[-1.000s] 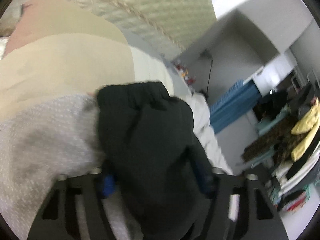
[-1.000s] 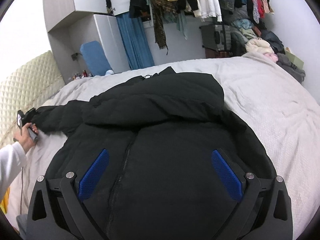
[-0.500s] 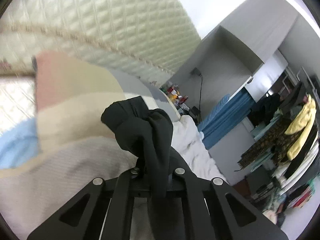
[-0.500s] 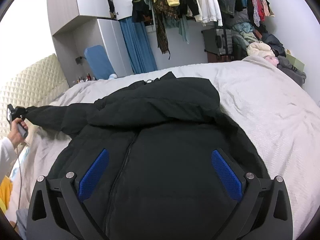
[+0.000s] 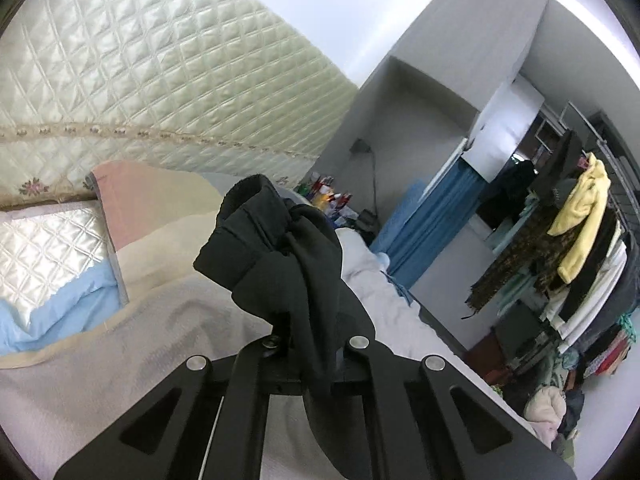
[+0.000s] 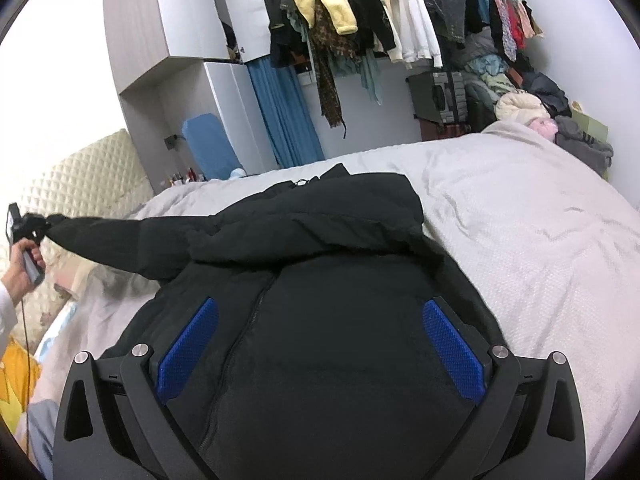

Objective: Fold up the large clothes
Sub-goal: 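Lift the sleeve with the left tool and fold it across the jacket body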

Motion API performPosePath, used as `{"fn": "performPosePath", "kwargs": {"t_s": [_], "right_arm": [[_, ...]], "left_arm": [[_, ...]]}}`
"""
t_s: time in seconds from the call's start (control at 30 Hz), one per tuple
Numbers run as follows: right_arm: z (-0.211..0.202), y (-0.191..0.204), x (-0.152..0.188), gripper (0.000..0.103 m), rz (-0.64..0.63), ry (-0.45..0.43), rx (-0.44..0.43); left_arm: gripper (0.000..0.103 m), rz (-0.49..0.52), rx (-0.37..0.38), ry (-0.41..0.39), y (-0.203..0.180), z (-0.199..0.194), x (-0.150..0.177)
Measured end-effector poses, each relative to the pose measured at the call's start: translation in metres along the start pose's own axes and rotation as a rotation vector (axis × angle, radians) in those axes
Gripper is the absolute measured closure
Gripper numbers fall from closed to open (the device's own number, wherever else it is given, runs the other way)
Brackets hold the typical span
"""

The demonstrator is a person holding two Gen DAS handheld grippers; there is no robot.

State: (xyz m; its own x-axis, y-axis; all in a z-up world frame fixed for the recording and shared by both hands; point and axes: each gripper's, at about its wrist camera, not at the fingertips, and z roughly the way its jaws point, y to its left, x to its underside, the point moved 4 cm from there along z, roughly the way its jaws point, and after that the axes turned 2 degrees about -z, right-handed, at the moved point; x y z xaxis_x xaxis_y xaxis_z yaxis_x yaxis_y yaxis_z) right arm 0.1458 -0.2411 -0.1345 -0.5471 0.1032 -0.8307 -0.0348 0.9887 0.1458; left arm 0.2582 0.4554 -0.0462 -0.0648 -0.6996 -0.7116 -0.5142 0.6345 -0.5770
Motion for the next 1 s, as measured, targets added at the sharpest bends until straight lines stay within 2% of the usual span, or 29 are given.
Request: {"fn": "performPosePath", "kwargs": {"t_s": [0.13, 0.3, 0.5, 0.6, 0.8, 1.0], "right_arm": [[-0.010, 0.001, -0.003, 0.000, -0.063, -0.023, 0.023], [-0.022, -0.001, -0.007, 0.000, -0.083, -0.049, 0.003], [-0.034, -0.001, -0.007, 0.000, -0.118, -0.075, -0.015], [-0.035, 0.000, -0.006, 0.000, -0.146, -0.069, -0.018], [-0.033, -0.014, 0.001, 0.000, -0.107, -0.041, -0.015], [-0.038, -0.026, 0.002, 0.000, -0.083, -0.070, -0.042]], "left_arm": [[0.101, 0.051, 0.008, -0.016, -0.041, -0.026, 0.002], [0.100, 0.191, 0.030, -0.033, -0.115, -0.055, 0.010], [0.100, 0.299, 0.103, -0.037, -0.208, -0.093, 0.037], [0.100, 0.334, 0.138, -0.039, -0.251, -0.112, 0.057], [0.099, 0.478, 0.130, -0.047, -0.335, -0.148, 0.100], [0.099, 0.635, 0.167, -0.033, -0.414, -0.169, 0.168]]}}
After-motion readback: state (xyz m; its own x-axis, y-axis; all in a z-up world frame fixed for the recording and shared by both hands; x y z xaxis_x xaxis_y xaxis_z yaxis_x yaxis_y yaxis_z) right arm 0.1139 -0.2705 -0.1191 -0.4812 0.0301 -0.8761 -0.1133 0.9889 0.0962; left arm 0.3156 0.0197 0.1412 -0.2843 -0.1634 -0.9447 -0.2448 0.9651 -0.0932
